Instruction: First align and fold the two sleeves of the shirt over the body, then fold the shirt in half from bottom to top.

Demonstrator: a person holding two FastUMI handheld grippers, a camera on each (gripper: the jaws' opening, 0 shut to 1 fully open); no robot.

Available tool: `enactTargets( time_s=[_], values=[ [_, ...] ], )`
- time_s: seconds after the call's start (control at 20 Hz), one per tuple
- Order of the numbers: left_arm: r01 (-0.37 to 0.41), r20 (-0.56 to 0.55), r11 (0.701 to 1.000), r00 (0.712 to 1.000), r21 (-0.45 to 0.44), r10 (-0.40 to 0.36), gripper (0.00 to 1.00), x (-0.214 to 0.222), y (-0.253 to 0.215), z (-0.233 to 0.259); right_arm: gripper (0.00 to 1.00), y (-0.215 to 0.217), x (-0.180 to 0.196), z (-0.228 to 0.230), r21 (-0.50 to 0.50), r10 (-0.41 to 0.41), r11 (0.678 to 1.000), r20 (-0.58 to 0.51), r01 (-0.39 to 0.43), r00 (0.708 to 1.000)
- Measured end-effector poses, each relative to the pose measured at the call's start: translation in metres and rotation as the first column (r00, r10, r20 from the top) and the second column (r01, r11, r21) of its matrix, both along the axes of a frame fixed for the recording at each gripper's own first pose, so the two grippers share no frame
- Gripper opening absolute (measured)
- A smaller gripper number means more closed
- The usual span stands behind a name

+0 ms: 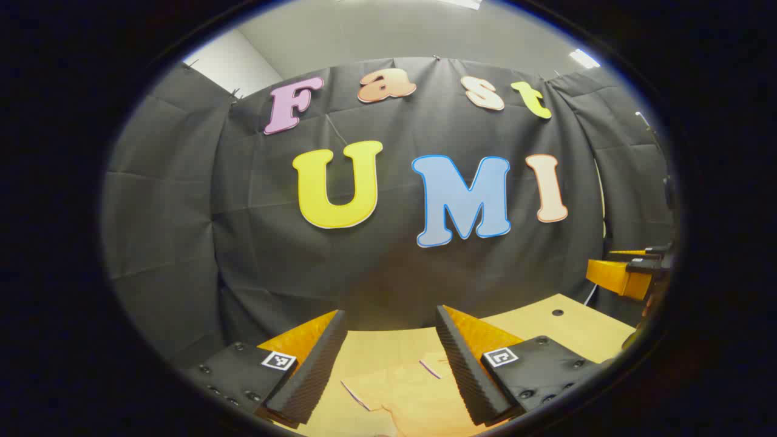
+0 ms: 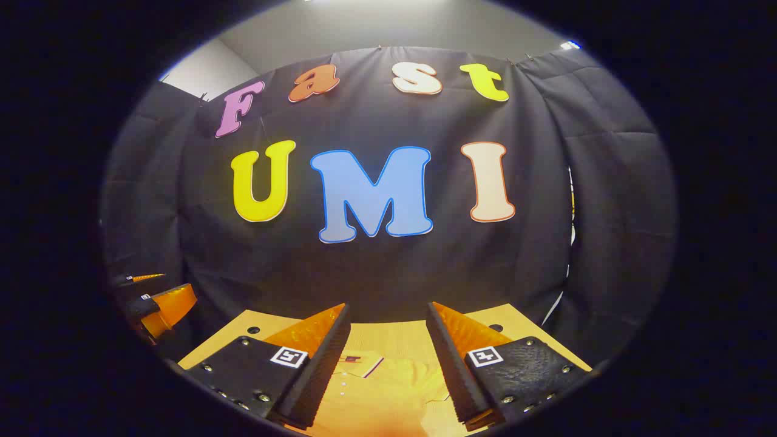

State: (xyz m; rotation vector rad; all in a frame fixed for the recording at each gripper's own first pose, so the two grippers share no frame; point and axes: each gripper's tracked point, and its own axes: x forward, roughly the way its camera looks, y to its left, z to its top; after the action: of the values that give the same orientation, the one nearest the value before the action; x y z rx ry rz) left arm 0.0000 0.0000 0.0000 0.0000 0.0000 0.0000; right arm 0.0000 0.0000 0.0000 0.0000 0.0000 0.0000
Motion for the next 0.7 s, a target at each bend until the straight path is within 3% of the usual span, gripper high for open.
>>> enactTargets(
  time_s=[0.7],
  values=[
    [-0.002,-0.011,1.0,1.0,-0.003,0.002,0.95,0.0,0.001,0.0,0.81,-0.011,0.005,-0.035,-0.028,-0.022,0.999,-0.095,0.019,0.995]
  ],
)
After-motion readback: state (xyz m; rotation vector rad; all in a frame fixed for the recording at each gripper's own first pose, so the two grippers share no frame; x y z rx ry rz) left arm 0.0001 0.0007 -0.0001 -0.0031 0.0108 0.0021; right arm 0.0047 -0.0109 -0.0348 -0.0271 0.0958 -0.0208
